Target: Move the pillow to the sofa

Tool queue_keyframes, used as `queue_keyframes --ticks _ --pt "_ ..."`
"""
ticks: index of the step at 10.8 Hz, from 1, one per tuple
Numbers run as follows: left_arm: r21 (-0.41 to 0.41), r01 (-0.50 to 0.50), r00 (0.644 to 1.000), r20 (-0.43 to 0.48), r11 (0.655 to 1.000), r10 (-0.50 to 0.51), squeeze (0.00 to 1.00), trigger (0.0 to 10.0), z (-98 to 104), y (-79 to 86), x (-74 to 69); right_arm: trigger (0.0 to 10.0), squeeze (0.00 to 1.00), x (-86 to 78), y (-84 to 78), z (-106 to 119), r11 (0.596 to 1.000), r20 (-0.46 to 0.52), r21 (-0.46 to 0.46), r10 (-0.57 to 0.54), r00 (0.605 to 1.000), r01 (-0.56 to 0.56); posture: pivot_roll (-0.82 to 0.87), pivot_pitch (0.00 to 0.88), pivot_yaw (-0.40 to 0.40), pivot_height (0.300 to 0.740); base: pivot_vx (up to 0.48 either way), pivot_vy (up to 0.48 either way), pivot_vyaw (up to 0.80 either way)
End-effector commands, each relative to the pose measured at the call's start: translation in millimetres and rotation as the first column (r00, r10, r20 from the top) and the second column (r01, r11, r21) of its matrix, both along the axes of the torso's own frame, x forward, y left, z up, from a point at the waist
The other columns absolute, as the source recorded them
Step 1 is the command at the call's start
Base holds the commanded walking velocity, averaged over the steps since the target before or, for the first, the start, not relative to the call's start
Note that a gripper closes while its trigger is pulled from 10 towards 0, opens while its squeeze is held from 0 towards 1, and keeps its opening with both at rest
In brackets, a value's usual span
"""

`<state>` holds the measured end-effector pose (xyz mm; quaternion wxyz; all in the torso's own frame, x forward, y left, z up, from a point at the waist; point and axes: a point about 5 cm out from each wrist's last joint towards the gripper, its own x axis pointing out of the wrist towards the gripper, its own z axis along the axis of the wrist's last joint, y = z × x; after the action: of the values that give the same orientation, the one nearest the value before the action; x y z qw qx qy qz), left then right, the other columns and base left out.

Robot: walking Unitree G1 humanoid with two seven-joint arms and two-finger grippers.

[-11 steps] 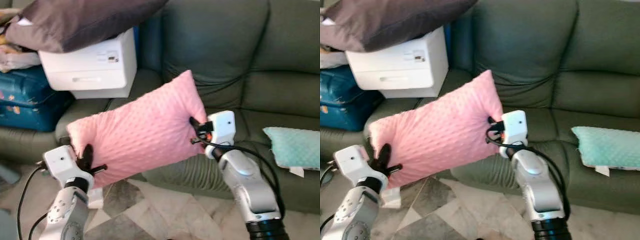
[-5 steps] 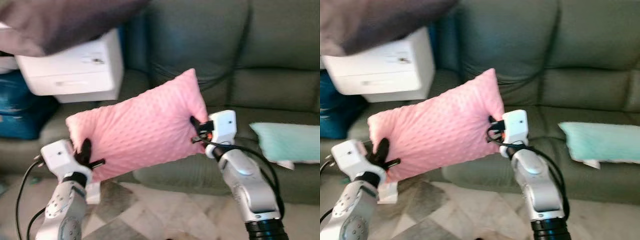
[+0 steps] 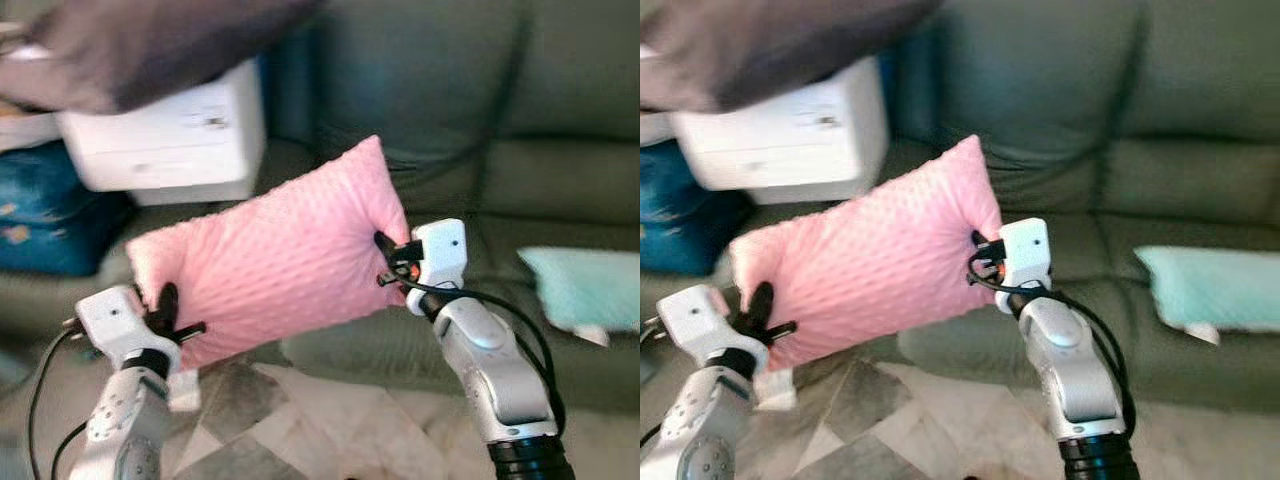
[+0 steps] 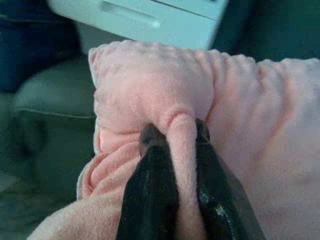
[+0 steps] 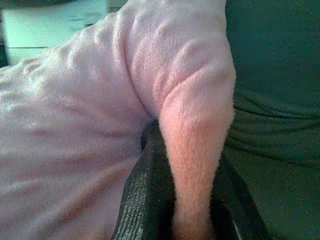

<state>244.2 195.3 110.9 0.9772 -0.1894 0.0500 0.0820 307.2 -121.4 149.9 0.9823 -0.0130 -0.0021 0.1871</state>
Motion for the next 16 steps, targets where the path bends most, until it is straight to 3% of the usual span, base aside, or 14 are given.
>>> queue_keyframes --ticks 1,12,16 --pt "0.006 -0.024 1.0 0.0 1.0 0.024 0.0 10.0 0.2 5.2 -0.3 10.0 0.0 1.3 -0.8 7.1 1.0 0.027 0.004 -0.005 1.0 0.005 -0.21 0.034 0.056 0.74 0.0 0.0 -0.8" --pt "-0.026 -0.006 1.0 0.019 1.0 0.006 0.0 10.0 -0.4 2.1 -1.6 10.0 0.0 0.9 -2.4 7.6 1.0 0.026 -0.006 -0.004 1.0 0.005 -0.21 0.039 0.052 0.74 0.0 0.0 -0.79" --pt "-0.007 -0.018 1.0 0.016 1.0 0.018 0.0 10.0 -0.5 4.1 -2.3 10.0 0.0 -0.6 -0.6 8.5 1.0 0.04 -0.006 0.004 0.999 -0.004 -0.21 0.04 0.056 0.74 0.0 0.0 0.0"
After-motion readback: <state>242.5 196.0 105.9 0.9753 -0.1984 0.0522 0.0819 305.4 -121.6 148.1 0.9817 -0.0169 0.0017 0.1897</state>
